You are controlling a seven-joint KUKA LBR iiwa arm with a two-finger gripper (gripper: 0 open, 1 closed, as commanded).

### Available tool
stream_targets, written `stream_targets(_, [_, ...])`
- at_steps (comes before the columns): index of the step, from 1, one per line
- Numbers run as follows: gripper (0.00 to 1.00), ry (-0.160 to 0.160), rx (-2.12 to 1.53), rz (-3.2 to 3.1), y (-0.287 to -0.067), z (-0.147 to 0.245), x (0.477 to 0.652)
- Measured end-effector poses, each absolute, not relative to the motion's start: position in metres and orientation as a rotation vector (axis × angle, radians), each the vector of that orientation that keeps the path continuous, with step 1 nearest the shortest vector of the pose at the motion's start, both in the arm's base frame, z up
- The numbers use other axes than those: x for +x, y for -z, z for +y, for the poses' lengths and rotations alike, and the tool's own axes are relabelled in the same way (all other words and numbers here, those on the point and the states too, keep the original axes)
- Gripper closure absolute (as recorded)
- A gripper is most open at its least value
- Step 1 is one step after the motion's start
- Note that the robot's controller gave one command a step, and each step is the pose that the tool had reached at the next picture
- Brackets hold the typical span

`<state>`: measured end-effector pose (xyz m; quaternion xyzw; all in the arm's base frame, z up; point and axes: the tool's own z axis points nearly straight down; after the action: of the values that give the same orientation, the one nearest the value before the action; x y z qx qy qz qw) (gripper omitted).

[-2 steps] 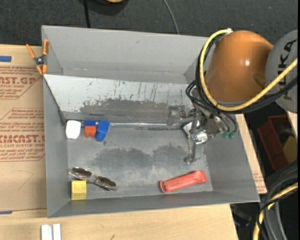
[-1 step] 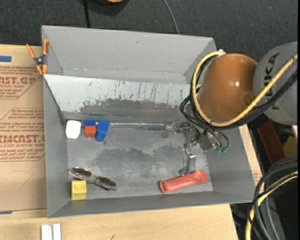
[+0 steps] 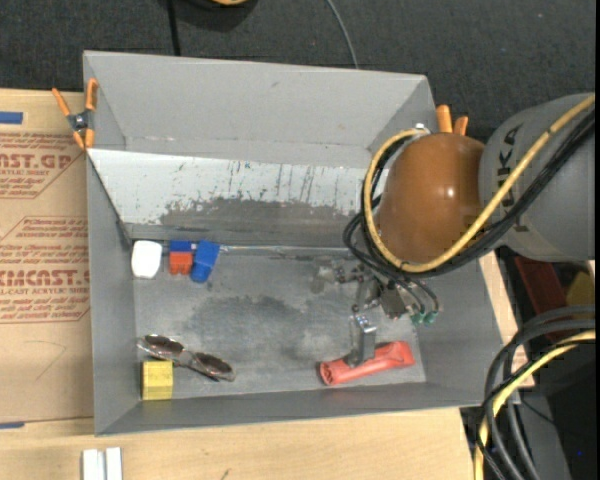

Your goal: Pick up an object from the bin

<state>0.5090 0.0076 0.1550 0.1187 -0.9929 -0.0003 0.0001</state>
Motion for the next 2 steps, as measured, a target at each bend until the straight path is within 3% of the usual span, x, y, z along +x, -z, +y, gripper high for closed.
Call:
stream_targets(1, [0.0, 0.004, 0.631, -3.084, -0.134, -0.032, 0.496])
stream_targets(2, [0.0, -0.001, 0.507, -3.102, -0.127, -0.07, 0.491])
